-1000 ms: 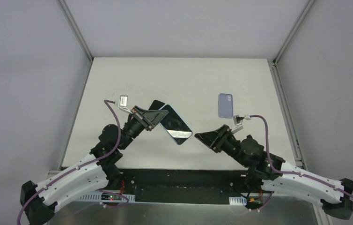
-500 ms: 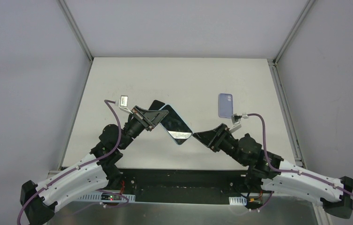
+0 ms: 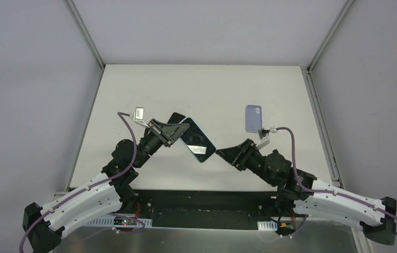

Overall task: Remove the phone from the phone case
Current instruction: Remove the phone case from the phone.

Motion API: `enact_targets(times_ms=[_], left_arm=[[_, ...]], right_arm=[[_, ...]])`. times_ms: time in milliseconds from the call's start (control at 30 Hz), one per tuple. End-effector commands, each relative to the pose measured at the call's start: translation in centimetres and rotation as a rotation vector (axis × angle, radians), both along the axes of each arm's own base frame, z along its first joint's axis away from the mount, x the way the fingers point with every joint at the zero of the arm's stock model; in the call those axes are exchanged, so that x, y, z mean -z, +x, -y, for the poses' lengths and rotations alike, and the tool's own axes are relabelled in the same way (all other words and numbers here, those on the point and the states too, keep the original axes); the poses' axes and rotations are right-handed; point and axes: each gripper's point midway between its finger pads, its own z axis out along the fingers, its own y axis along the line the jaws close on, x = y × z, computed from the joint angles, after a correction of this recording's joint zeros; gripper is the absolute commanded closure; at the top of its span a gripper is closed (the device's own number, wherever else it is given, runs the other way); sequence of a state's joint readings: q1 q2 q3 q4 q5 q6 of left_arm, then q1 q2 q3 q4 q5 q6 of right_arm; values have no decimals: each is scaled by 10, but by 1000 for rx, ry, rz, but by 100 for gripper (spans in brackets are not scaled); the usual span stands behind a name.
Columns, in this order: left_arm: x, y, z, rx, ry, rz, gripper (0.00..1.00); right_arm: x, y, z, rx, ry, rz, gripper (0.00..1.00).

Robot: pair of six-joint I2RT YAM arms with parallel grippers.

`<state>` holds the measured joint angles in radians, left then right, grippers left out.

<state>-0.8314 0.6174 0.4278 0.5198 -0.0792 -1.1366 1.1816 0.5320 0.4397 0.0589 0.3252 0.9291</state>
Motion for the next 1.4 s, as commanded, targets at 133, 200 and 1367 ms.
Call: enact_targets(times_ms=[133, 200, 1367], left_arm=[[-51, -14, -3, 51, -146, 91, 100], [-53, -16, -5, 51, -154, 96, 100], [-52, -15, -13, 19, -158, 109, 100]], right_arm=[[-20, 10, -3, 36, 33, 26, 48], [-20, 11, -4, 36, 35, 25, 48], [-13, 14, 9, 34, -1, 0, 46]])
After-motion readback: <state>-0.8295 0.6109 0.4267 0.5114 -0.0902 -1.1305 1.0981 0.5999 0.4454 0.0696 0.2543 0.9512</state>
